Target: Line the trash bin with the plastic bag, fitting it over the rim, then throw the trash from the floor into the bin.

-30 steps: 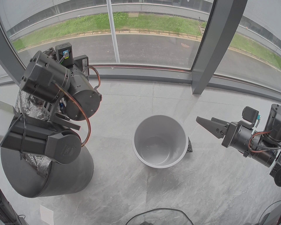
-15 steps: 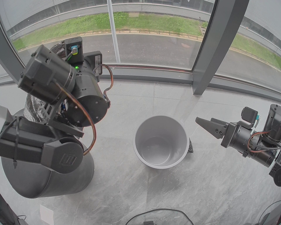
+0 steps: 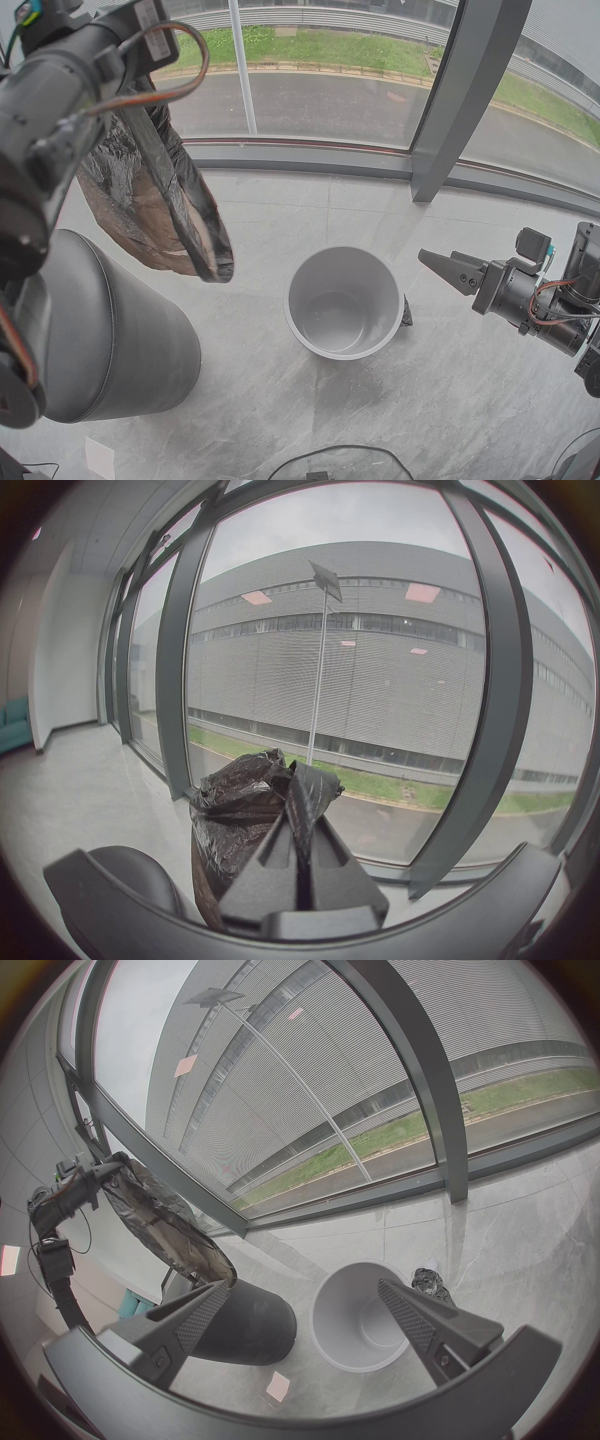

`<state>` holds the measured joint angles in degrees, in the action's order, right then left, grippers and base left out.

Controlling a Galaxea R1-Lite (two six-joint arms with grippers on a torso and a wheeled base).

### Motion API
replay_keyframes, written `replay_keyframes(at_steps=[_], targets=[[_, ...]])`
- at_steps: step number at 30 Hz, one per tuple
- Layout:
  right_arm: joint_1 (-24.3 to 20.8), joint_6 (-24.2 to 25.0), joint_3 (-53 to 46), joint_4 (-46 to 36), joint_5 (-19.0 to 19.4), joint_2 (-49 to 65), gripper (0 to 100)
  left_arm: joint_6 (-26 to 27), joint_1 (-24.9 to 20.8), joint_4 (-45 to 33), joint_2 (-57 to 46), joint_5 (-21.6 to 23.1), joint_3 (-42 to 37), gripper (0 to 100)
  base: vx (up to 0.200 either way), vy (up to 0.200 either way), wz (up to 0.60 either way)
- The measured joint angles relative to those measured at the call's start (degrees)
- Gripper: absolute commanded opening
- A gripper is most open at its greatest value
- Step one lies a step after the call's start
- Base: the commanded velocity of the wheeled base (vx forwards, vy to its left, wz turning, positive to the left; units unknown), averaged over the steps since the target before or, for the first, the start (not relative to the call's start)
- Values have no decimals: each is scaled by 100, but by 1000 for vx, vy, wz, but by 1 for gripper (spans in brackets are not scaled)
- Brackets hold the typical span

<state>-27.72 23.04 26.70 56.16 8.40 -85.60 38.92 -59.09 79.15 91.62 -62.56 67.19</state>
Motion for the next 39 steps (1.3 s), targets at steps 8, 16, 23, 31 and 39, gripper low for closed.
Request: replay_keyframes(at_steps=[8,16,23,31,39], targets=[[27,-2,-5,-2,0,2,100,-580,-243,-13,-218,845,308,0,0,0,0],[52,-2,-5,-2,0,0,100,-1448,-400,-397,-202,955,417,0,0,0,0],[60,0,-5,-2,2,-12,100,-2125,-1195,-1782,-549,965,474,0,0,0,0],[60,-2,-5,-2,2,-21,100,-3288,-1467,-3886,-1123,2107,477,0,0,0,0],[91,-6,-10,-2,2,-37,100,-4629,-819,-5627,-1613,3693,80,0,0,0,0]])
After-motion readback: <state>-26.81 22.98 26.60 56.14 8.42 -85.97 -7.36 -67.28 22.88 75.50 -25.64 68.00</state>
